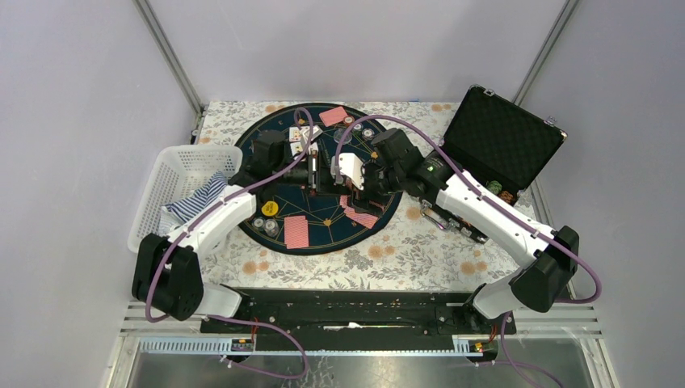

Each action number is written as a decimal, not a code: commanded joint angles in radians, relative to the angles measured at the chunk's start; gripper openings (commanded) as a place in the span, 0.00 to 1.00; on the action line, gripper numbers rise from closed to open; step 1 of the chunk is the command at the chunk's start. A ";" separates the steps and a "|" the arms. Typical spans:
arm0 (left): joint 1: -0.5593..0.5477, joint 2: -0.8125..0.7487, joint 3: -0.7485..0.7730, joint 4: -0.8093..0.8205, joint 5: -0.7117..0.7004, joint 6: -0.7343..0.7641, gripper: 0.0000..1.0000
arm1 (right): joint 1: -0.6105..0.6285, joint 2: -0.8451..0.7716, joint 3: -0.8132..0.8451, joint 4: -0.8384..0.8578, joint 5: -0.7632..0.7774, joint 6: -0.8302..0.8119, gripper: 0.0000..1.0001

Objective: Distribute texas hold em gaming equipment

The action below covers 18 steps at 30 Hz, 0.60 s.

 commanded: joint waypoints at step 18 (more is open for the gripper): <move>0.086 -0.081 -0.053 0.011 0.042 0.027 0.31 | 0.009 -0.050 -0.019 0.044 -0.008 0.033 0.02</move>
